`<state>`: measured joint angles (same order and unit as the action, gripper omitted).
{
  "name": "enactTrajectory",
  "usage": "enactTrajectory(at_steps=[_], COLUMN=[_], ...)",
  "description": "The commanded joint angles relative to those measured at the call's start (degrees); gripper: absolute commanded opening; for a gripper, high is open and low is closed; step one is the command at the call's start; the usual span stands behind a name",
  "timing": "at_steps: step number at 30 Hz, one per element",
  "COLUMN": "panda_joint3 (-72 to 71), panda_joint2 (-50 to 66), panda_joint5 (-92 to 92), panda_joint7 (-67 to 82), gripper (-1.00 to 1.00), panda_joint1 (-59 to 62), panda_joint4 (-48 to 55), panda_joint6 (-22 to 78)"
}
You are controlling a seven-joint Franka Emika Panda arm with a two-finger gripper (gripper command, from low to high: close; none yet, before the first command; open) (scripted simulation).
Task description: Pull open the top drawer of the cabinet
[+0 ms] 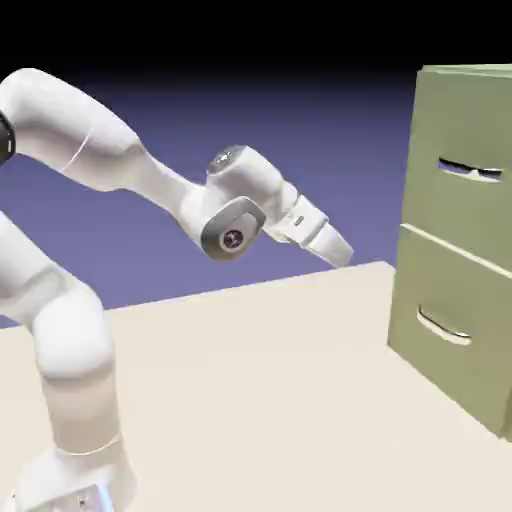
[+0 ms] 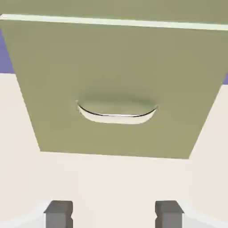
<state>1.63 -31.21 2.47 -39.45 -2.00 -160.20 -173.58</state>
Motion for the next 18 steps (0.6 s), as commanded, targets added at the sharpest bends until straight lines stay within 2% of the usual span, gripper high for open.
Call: enactTrajectory(at_steps=[1, 18], panda_joint3=[1.4, 24.3], panda_joint2=[1.2, 21.7], panda_joint5=[2.0, 36.8], panda_joint7=[2.5, 44.9], gripper=[0.0, 0.0], panda_joint1=[-1.1, -19.6], panda_joint4=[0.7, 11.9], panda_joint6=[0.4, 6.4])
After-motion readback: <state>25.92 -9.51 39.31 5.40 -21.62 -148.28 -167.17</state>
